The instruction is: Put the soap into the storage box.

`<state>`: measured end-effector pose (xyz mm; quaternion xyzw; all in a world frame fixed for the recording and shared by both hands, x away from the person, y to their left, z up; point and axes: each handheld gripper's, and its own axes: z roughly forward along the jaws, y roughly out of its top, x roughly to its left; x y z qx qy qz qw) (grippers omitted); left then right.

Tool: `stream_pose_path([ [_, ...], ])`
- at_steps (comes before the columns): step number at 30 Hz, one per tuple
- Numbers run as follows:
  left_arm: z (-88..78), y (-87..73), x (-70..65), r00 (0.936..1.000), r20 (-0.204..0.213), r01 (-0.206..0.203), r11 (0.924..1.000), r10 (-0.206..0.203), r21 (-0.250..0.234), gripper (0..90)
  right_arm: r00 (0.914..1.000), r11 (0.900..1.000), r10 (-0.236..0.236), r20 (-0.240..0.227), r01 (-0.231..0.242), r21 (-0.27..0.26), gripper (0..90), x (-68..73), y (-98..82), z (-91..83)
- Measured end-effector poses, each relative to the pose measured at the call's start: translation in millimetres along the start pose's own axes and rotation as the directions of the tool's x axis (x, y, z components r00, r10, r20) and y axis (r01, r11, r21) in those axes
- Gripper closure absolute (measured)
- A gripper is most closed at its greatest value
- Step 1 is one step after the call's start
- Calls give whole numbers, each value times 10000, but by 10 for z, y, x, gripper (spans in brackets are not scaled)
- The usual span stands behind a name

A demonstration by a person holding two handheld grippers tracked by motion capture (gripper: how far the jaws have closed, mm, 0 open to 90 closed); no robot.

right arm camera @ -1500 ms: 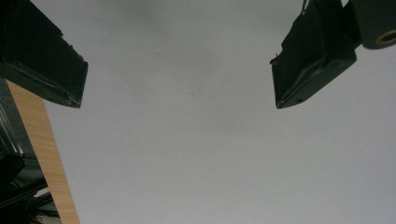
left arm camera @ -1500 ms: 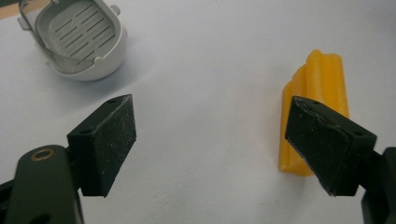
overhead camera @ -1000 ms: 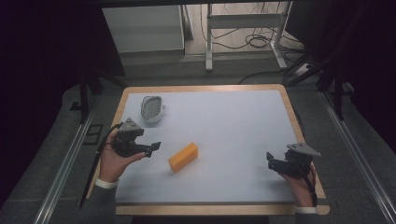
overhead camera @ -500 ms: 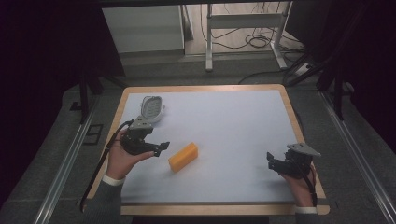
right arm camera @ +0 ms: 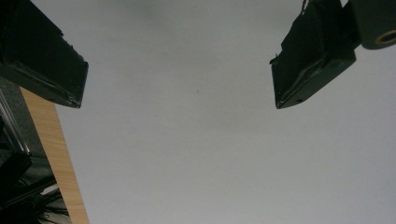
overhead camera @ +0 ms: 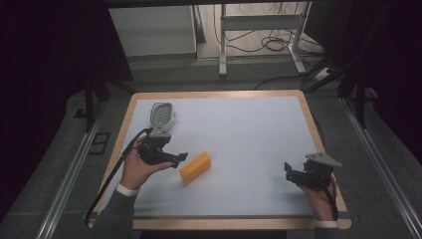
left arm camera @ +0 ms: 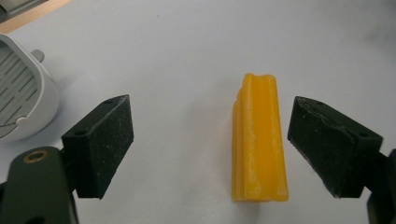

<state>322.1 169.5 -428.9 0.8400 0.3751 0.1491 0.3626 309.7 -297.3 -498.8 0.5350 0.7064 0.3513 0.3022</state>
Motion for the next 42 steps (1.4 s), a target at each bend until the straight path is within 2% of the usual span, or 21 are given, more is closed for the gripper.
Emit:
stream_pose_path([
  [19,376,66,-203,9974,695,-265,9965,210,790,165,10000,10000,54,-10,-54,29,37,-6,-6,3],
  [26,460,49,-227,9971,722,-320,9936,242,1081,164,10000,10000,70,-21,-70,70,37,-12,-11,8],
  [32,574,21,-273,9962,845,-332,9904,219,1345,167,10000,9999,29,-15,-29,113,37,-10,-15,13],
  [35,660,-1,-291,9960,882,-311,9864,170,1614,174,10000,9999,61,12,-61,151,37,-14,-21,23],
  [42,746,-40,-314,9941,1061,-430,9791,221,1989,255,10000,9998,71,34,-72,188,37,-15,-25,25],
])
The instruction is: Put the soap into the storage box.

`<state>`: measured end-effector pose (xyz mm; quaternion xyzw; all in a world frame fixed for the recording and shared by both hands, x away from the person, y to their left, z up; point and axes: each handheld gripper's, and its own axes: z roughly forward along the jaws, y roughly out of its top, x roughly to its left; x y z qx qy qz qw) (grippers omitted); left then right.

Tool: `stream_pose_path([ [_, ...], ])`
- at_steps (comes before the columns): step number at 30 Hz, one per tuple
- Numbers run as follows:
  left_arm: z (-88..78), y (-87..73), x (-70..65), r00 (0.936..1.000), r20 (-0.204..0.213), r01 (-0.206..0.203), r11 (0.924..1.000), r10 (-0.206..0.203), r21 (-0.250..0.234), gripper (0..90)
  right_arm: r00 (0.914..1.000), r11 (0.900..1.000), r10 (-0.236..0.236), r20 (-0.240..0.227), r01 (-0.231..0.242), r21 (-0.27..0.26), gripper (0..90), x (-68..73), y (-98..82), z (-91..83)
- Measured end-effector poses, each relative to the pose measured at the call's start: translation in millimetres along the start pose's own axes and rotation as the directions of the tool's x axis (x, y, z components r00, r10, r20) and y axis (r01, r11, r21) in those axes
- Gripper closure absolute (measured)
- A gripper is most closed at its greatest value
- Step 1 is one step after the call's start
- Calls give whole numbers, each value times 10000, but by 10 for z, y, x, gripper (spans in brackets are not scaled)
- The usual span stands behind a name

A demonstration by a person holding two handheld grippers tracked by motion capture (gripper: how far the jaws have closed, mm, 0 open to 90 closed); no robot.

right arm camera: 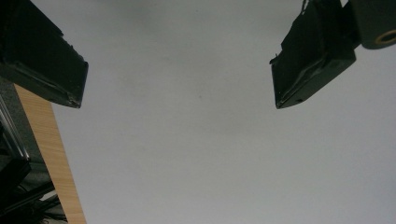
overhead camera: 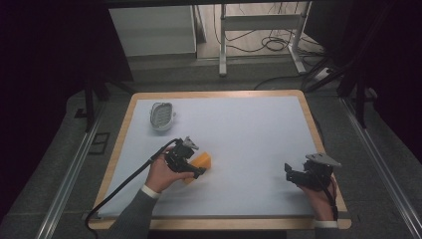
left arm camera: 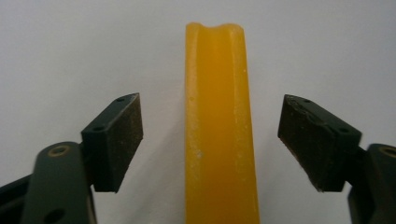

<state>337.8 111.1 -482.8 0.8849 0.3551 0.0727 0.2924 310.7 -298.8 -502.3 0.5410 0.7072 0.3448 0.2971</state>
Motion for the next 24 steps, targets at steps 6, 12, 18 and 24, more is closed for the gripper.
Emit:
stream_pose_path([
  [6,55,-37,35,9995,236,201,9998,-202,45,339,10000,10000,24,10,-24,36,37,-1,-1,6],
  [12,100,-59,39,9989,292,351,9991,-358,229,405,10000,10000,-11,30,11,59,37,-1,-4,9],
  [18,121,-72,27,9984,315,474,9988,-477,105,569,10000,10000,-15,50,15,52,37,-2,-5,13],
  [24,123,-76,7,9991,140,399,9991,-401,132,585,10000,10000,10,47,-10,47,37,-7,-3,9],
])
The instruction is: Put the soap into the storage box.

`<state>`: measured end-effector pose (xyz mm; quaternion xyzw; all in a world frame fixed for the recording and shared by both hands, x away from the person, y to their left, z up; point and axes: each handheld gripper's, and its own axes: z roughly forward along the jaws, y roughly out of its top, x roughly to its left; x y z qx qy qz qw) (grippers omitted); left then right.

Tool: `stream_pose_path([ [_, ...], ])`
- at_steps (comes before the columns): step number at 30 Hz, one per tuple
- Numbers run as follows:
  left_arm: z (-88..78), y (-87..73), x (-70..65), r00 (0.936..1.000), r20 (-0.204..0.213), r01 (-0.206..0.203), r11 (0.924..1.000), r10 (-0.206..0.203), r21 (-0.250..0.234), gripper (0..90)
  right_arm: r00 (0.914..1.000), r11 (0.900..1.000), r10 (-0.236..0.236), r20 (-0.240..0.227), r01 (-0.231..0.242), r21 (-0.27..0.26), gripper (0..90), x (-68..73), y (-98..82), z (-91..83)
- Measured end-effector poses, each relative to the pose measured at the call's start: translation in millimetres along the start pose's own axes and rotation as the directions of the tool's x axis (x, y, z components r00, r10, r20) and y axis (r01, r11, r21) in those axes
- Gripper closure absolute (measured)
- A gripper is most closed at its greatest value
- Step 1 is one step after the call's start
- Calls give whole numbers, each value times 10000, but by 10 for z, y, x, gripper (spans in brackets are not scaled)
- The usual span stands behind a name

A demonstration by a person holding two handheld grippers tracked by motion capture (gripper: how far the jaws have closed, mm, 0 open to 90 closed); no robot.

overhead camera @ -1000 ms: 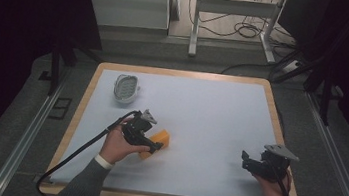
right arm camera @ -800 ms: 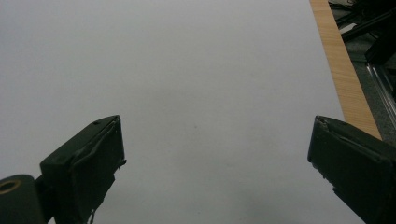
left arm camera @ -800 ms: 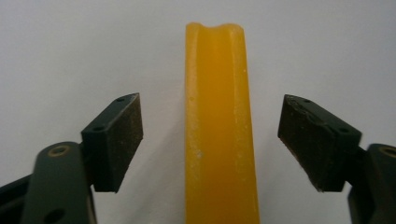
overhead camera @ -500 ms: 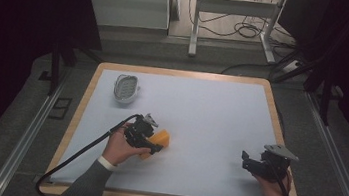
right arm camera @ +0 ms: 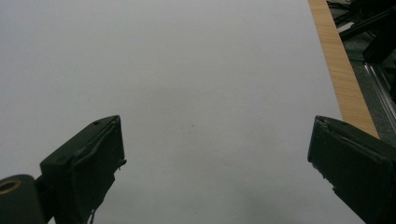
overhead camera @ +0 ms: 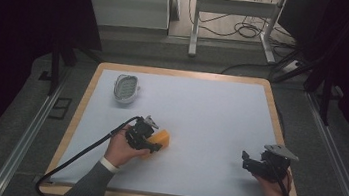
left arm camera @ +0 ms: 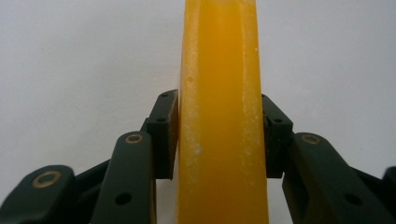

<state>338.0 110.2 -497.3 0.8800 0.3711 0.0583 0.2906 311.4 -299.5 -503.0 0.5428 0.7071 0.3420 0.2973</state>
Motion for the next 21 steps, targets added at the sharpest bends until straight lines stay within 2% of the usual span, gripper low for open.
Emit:
stream_pose_path([
  [5,-7,-1,-9,9999,-170,-12,10000,11,-31,602,10000,10000,6,26,-6,7,37,2,0,2],
  [14,-47,15,47,9999,-157,23,10000,-22,88,613,10000,10000,-6,77,5,33,38,2,5,-2],
  [21,-172,50,77,10000,-28,38,9997,-39,-256,614,9999,10000,12,125,-12,2,37,-4,5,-9],
])
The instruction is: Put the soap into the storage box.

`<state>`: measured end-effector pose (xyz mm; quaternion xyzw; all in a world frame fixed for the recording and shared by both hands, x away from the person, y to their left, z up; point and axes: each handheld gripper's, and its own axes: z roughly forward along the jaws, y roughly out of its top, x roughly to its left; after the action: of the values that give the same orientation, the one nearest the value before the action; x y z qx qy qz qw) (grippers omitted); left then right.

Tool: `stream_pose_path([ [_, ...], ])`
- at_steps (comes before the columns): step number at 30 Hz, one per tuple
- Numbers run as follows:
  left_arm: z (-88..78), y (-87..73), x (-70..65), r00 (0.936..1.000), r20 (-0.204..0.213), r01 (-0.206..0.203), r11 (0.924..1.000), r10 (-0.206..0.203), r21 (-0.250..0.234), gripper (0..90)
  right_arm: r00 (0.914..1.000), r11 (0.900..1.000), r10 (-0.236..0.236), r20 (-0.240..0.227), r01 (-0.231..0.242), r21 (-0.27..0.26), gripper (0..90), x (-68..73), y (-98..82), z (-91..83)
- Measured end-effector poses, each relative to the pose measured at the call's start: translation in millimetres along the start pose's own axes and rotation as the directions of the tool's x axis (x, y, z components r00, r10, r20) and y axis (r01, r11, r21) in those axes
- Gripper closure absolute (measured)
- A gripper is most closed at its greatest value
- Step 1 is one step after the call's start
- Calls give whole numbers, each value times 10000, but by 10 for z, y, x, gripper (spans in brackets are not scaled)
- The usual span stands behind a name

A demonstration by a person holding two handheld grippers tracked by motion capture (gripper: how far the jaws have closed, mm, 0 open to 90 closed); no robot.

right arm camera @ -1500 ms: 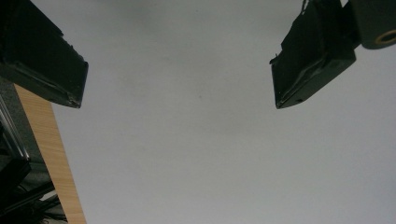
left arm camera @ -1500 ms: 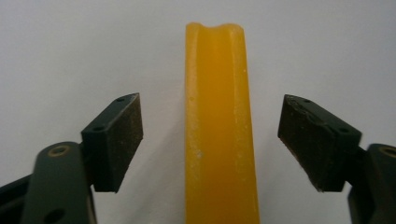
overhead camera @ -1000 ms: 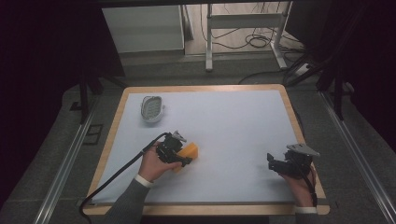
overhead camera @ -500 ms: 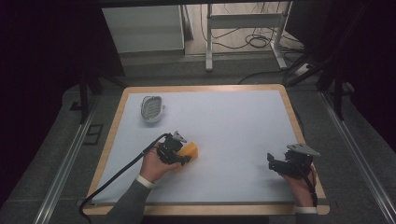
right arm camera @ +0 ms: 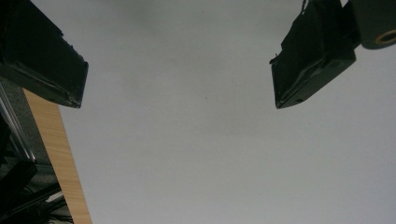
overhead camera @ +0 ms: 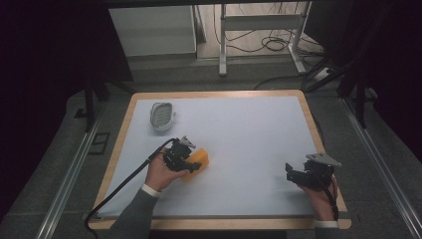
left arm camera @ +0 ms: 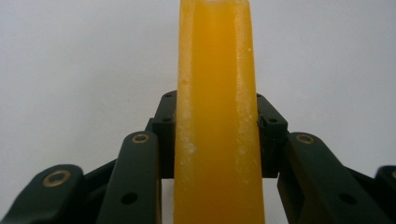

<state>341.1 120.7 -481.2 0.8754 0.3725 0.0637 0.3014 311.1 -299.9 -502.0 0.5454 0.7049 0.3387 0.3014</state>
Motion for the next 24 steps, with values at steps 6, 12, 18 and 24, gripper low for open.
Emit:
stream_pose_path([
  [6,-52,32,20,10000,28,-9,9999,10,-125,614,10000,10000,-22,0,22,15,37,-3,-2,4],
  [12,-66,55,26,10000,48,-51,9999,52,-154,613,10000,10000,-12,6,12,34,37,-8,-4,6],
  [18,-100,93,45,9999,148,-30,9997,34,-259,614,10000,10000,-12,27,12,42,38,-8,-4,5],
  [24,-125,103,89,9999,102,36,9996,-34,-273,614,10000,10000,-1,57,1,52,38,-7,-5,11],
])
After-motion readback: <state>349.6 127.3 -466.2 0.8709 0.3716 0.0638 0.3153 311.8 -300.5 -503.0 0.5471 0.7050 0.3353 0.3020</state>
